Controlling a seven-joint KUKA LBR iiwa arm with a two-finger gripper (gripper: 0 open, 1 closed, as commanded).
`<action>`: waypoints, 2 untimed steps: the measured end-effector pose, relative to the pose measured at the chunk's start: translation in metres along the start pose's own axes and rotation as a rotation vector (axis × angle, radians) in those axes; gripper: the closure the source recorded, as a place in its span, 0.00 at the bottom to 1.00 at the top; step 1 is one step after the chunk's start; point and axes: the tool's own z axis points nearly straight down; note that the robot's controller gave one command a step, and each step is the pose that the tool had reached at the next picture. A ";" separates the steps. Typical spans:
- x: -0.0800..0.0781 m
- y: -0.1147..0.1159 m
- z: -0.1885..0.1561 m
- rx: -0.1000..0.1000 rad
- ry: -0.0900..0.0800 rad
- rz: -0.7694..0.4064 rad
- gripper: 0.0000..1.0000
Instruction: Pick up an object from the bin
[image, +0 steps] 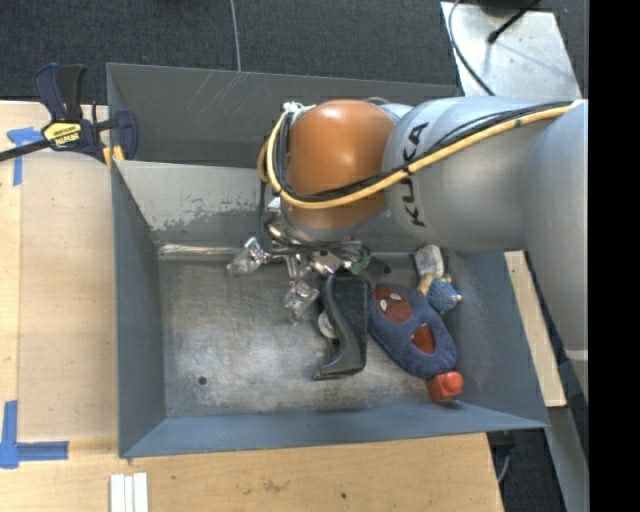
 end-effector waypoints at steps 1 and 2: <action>0.099 -0.015 0.032 -0.004 -0.006 0.045 0.00; 0.072 -0.087 0.034 -0.014 0.001 -0.021 0.00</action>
Offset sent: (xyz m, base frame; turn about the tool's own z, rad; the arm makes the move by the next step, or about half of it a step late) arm -0.0600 -0.0817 -0.0362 0.0374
